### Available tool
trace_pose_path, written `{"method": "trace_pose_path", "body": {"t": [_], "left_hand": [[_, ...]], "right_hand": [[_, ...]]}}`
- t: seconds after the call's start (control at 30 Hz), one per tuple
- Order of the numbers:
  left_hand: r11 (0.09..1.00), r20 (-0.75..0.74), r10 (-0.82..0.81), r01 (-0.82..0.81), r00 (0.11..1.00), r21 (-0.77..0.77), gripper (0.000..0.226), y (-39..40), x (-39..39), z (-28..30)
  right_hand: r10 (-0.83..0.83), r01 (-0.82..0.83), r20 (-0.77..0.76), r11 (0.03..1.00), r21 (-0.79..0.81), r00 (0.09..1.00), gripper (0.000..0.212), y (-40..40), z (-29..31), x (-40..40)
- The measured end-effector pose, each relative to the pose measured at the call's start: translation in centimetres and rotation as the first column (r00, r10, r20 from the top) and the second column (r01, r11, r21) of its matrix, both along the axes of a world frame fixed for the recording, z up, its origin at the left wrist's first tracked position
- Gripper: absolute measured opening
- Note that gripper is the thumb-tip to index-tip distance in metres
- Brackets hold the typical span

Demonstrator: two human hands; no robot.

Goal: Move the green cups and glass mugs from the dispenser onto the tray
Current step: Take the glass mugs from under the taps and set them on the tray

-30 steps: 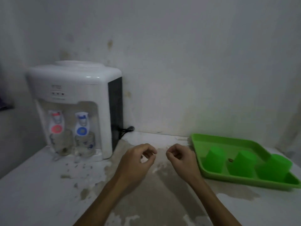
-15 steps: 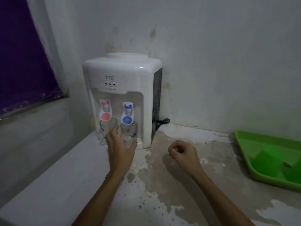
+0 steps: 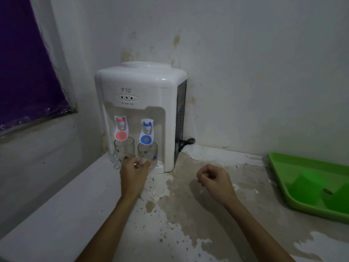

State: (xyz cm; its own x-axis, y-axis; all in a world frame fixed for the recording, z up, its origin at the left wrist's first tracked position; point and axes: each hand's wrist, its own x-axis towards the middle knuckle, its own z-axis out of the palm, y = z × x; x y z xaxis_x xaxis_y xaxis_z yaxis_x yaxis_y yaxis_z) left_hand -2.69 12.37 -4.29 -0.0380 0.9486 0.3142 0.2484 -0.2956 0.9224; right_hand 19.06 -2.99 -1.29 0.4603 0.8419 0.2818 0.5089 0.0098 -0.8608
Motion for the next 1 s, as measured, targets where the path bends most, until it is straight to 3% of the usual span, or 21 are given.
{"method": "trace_pose_path", "body": {"t": [0.2, 0.37, 0.53, 0.6, 0.73, 0.9, 1.0], "left_hand": [[0.994, -0.095, -0.082, 0.088, 0.992, 0.062, 0.056, -2.1, -0.5, 1.6], [0.97, -0.163, -0.221, 0.234, 0.962, 0.068, 0.055, -4.6, 0.9, 2.4], [0.916, -0.112, -0.383, 0.393, 0.917, 0.076, 0.053, -7.5, 5.1, 4.0], [0.894, -0.064, -0.437, 0.441, 0.897, 0.072, 0.053, -8.6, 7.5, 4.9], [0.858, 0.059, -0.51, 0.504, 0.858, 0.098, 0.052, -11.2, 12.7, 6.8], [0.821, 0.16, -0.571, 0.566, 0.805, 0.078, 0.053, -14.0, 18.5, 7.2], [0.778, 0.21, -0.624, 0.623, 0.753, 0.078, 0.046, -15.4, 21.6, 7.8]], "right_hand": [[0.007, -0.007, -0.015, 1.0, 0.016, 1.0, 0.014, -0.8, -0.2, 0.4], [-0.004, 0.006, -0.06, 1.0, 0.027, 0.998, 0.017, -1.6, -0.3, 1.5], [-0.006, 0.012, -0.201, 1.0, 0.029, 0.98, 0.005, -3.0, -0.2, 2.6], [0.007, -0.004, -0.363, 1.0, 0.008, 0.932, 0.017, -3.8, 0.4, 3.1], [0.082, -0.053, -0.659, 0.997, 0.063, 0.748, 0.039, -6.1, 2.2, 4.7], [0.162, 0.012, -0.826, 0.98, 0.201, 0.541, 0.052, -8.7, 3.4, 7.4], [0.157, 0.137, -0.86, 0.958, 0.252, 0.485, 0.053, -10.0, 4.1, 9.5]]}}
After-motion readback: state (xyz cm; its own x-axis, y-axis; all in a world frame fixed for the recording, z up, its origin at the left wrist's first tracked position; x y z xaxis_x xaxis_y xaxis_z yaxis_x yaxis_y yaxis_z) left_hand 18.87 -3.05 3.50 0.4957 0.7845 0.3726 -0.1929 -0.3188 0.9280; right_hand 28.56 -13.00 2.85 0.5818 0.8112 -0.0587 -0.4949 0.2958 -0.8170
